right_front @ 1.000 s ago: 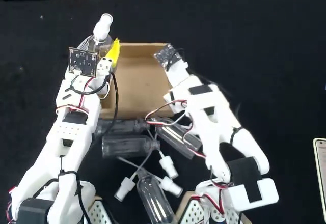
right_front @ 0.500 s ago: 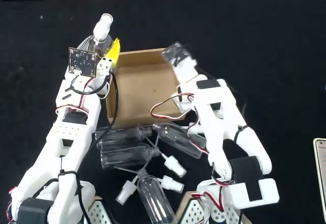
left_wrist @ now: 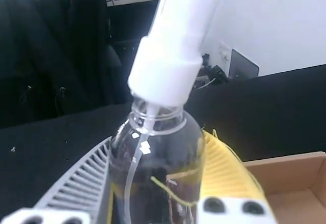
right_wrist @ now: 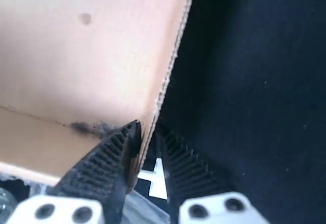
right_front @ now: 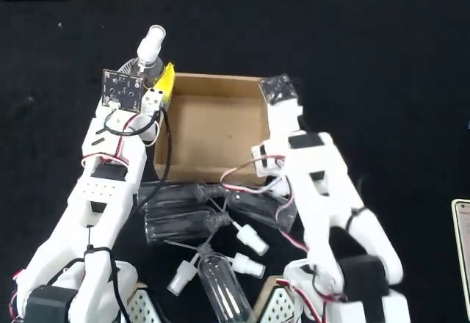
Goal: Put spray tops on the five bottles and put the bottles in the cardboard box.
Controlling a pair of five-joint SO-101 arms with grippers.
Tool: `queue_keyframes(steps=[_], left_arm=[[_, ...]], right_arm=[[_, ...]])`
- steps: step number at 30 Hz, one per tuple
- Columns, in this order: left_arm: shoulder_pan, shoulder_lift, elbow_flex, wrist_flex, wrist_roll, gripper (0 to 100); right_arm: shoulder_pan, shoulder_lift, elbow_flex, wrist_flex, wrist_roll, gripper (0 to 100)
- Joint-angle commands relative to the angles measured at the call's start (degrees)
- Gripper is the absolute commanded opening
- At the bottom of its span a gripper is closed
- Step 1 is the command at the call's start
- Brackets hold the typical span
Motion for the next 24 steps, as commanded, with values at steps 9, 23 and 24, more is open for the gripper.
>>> queue_keyframes(steps=[9, 23, 24], left_arm=[[5.49, -2.81, 0.75, 0.09, -0.35, 3], [4.18, -2.9, 0.75, -0.09, -0.35, 3], [4.18, -2.9, 0.75, -0.09, -0.35, 3]], right_arm=[[-6.07, -4.26, -0.84, -2.73, 1.14, 10.8], [-6.15, 5.23, -3.65, -17.58, 22.33, 3.2], [-6.15, 6.02, -4.44, -17.32, 22.42, 3.2]])
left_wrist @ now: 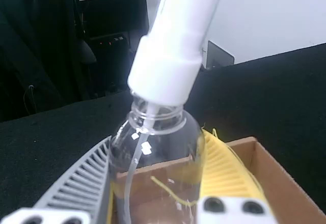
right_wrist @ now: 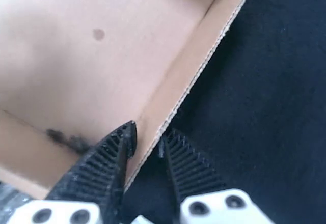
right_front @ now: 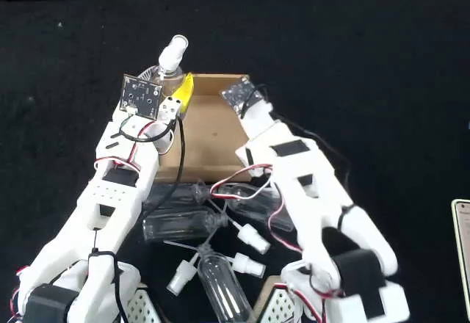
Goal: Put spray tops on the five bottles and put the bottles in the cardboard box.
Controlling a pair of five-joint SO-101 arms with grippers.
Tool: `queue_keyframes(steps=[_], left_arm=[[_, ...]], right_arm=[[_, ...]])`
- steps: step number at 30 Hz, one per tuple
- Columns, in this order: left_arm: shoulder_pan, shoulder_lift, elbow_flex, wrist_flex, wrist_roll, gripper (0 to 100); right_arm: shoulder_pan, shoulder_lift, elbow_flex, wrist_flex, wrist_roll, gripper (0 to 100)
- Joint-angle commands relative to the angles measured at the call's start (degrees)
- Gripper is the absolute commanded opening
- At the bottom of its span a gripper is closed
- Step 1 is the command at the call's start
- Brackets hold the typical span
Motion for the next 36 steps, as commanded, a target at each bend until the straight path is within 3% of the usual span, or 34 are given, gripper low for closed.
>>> queue_keyframes(steps=[1, 7, 13, 21, 27, 32, 36], left_arm=[[-0.92, -2.9, -0.92, -0.09, -0.35, 3], [-0.31, -2.37, -0.92, -0.09, -0.35, 3], [-1.1, -2.2, -0.84, 0.0, -0.26, 3], [-1.54, -2.55, 1.98, -0.35, -0.35, 3], [-0.92, -2.02, 2.77, -1.05, 0.09, 3], [-2.07, 0.35, 5.41, -15.82, 7.74, 3], [-2.68, 9.32, 5.23, -27.25, 7.91, 3]], right_arm=[[-0.88, 1.98, -4.97, -1.49, 1.85, 3.2], [-0.79, -0.22, -3.3, -0.53, -3.25, 4.1], [-1.14, -10.77, -3.03, 3.43, -4.92, 18.7], [-0.79, -24.84, 4.0, 3.96, -5.36, 18.7], [2.2, -30.81, 11.74, -2.02, -8.18, 18.7], [7.38, -33.19, 16.13, -6.24, -12.4, 18.7], [9.93, -33.8, 18.24, -9.93, -15.3, 18.7]])
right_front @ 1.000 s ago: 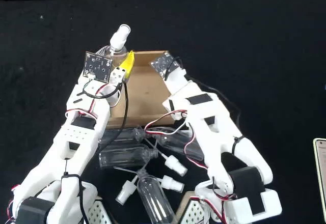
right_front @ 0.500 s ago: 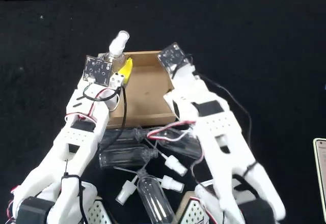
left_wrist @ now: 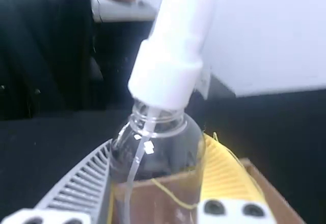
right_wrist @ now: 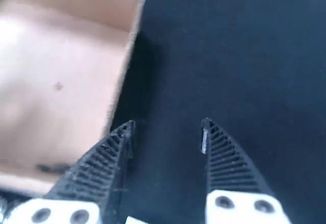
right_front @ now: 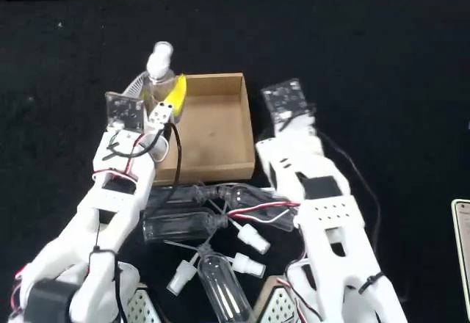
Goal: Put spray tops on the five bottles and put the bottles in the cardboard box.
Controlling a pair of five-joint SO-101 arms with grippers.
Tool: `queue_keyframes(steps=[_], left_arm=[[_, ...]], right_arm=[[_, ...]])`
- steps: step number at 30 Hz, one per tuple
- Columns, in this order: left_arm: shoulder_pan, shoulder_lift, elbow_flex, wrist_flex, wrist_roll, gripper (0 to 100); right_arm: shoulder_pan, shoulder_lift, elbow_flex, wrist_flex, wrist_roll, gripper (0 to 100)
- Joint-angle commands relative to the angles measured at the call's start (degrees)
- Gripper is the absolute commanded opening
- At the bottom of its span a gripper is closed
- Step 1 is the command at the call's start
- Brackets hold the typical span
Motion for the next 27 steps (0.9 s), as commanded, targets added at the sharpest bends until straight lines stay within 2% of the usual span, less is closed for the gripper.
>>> queue_keyframes(steps=[1, 6, 9, 27], left_arm=[[-1.01, 7.3, -1.98, -11.43, 0.97, 3], [-0.22, 21.1, -4.53, -25.14, 1.14, 3], [-0.4, 28.4, -7.25, -29.36, 1.14, 3], [-2.33, 44.13, -20.18, -29.63, 1.05, 3]], right_arm=[[3.08, -2.51, 0.92, -4.84, -2.64, 18.7], [4.66, -2.42, 4.09, -9.58, -2.9, 18.7], [4.75, -2.51, 4.97, -10.02, -2.9, 18.7], [4.4, -2.15, 5.41, -10.29, -2.9, 18.7]])
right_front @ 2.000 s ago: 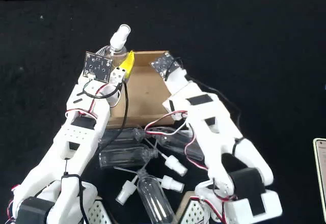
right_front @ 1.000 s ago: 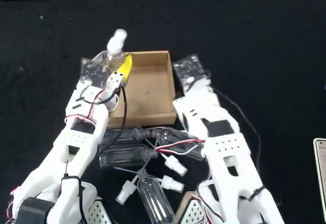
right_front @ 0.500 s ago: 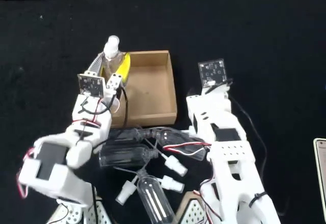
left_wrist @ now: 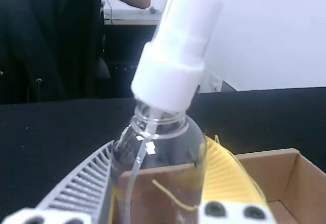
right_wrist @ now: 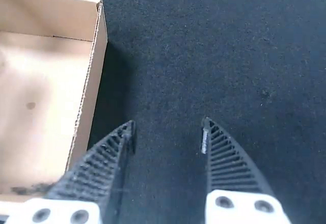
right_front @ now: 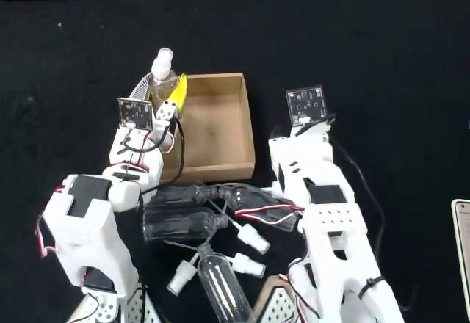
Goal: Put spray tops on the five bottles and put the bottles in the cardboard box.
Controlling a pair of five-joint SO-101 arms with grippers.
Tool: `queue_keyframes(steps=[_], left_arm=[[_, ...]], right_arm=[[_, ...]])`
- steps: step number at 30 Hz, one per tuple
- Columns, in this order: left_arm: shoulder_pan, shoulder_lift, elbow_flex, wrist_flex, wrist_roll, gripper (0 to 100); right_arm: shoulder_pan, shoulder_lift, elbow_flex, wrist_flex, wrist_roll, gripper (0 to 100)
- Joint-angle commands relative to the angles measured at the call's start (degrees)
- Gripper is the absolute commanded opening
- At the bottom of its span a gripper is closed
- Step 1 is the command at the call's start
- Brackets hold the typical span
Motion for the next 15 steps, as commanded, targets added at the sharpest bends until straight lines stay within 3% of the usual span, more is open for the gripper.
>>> queue_keyframes(steps=[1, 15], left_arm=[[-0.57, 1.58, -5.41, -1.32, 0.53, 3], [-3.3, 4.57, -6.02, -1.41, 0.62, 3]], right_arm=[[0.62, -2.07, -0.13, -1.49, -0.18, 18.7], [0.88, -2.07, -0.13, -1.49, -0.18, 18.7]])
